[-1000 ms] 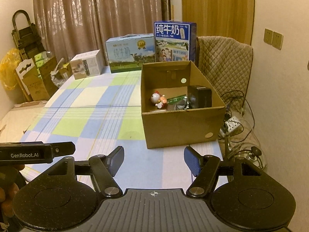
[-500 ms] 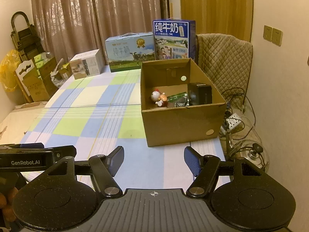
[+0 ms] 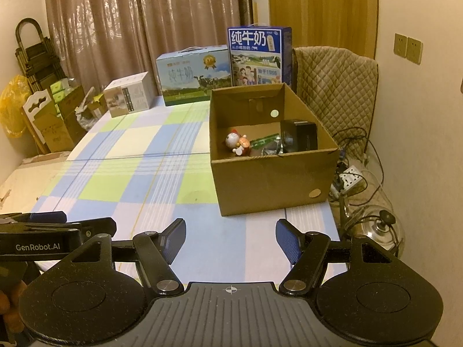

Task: Organize objects

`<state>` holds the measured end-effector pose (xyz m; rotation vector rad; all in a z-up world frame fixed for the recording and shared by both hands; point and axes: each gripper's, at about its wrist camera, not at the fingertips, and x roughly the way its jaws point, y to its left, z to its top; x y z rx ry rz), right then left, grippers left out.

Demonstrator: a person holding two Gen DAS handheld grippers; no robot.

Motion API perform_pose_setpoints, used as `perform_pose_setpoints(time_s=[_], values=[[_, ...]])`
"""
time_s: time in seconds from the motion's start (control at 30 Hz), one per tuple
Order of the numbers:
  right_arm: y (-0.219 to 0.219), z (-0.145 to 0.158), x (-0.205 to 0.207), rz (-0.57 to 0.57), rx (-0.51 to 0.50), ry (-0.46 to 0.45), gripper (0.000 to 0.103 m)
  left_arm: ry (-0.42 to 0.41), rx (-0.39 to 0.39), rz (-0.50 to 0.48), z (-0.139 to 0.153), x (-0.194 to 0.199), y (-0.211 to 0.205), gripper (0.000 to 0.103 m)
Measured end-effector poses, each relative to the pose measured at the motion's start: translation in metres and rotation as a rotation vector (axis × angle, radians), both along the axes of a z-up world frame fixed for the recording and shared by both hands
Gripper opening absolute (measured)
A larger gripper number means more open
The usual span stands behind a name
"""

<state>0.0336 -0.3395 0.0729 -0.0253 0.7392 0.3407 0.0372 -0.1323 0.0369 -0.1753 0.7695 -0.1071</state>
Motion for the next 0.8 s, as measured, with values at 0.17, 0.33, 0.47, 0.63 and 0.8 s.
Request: perform_pose_setpoints(time_s=[0.17, 0.33, 0.47, 0.63, 0.8], values=[[-0.0019, -0.0004, 0.0000, -0.005, 0.002, 0.002, 0.066, -0.001, 0.005, -0.006, -0.0001, -0.0009, -0.0017, 0.102], [-0.0022, 0.0004, -0.0003, -0.005, 0.002, 0.000, 0.066, 0.001, 0.009, -0.011, -0.0011, -0.0013, -0.0031, 0.102], [-0.0031, 0.0008, 0.0010, -0.006, 0.002, 0.002, 0.066, 0.003, 0.011, -0.015, -0.0017, -0.0012, -0.0047, 0.102], [-0.0036, 0.0010, 0.0011, -0.007, 0.002, 0.001, 0.066, 0.002, 0.015, -0.018, -0.0019, -0.0011, -0.0062, 0.102], [-0.0047, 0.0011, 0.0016, -0.007, 0.003, 0.003, 0.066, 0.001, 0.019, -0.026, -0.0021, -0.0003, -0.0088, 0.102]])
